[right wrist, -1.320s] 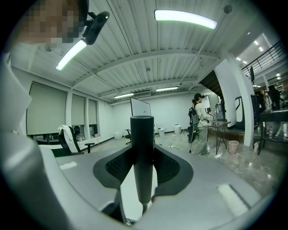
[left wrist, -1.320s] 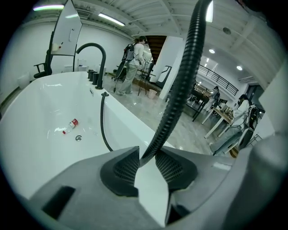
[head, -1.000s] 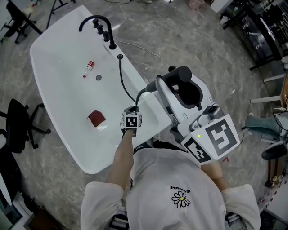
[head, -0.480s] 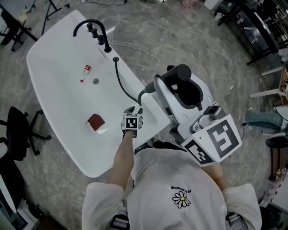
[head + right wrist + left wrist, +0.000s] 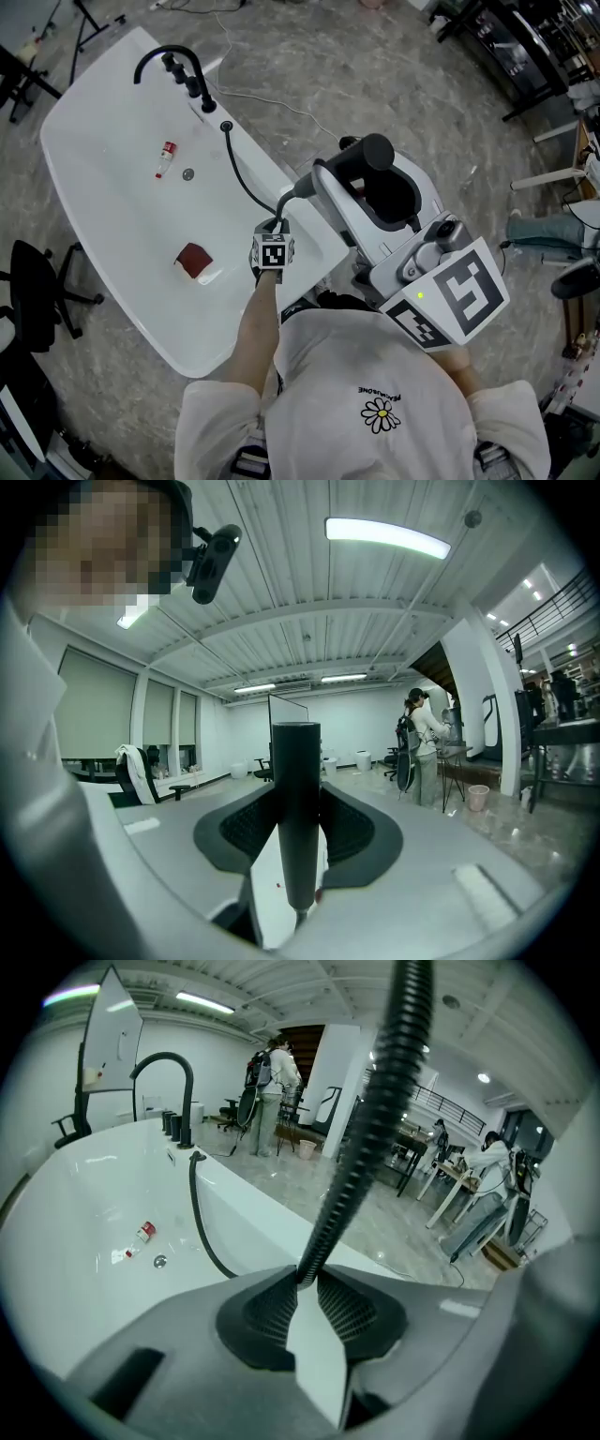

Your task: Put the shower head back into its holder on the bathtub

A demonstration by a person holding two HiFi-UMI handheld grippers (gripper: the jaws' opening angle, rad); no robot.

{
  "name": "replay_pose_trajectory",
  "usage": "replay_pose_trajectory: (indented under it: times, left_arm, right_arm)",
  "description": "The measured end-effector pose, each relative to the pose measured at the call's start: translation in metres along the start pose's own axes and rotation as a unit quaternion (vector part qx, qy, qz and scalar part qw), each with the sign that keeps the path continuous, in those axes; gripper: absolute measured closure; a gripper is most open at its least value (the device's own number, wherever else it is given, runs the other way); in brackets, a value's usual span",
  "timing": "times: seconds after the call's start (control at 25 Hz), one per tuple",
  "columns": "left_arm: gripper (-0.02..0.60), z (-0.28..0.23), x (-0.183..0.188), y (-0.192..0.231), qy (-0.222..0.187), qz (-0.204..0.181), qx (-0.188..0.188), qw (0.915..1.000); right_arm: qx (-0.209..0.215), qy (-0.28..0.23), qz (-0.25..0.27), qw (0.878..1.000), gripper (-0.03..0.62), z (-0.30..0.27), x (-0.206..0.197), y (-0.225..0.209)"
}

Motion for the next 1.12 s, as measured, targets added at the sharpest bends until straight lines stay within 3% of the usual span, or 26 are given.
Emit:
replay_pose_trajectory:
  times: [0.32,0.48,0.6,0.88,1.12]
  left_arm:
    - [0.522,0.017,0.012,0.025,-0.024,0.004,0.039,0.9989]
    - [0.522,0.033,0.044,0.061,-0.057,0.009,0.089,0.9943]
    - [0.522,0.045,0.082,0.076,-0.091,-0.012,0.111,0.9896]
    - [0.522,0.096,0.201,0.104,-0.169,-0.084,0.165,0.9681]
    - [0.522,0.155,0.316,0.114,-0.248,-0.135,0.212,0.9357]
  right_arm:
    - [-0.002,-0.014,-0.003,1.0,0.453,0.002,0.006,-0.001]
    - [-0.003,-0.031,0.004,1.0,0.453,0.006,0.014,-0.002]
    - [-0.004,-0.054,0.001,0.999,0.453,0.016,0.024,-0.004]
    - [-0.02,-0.114,0.009,0.993,0.453,0.048,0.058,-0.033]
    - [-0.033,-0.151,0.039,0.987,0.453,0.068,0.079,-0.048]
Point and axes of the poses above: the fingertips, and each gripper's own axes: z backward along the fingers, y to its left, x out of its top, the point moved 2 cm from there along z, backward along the fingers, and after that the axes turned 8 degrees about x, right-handed, at the moved point
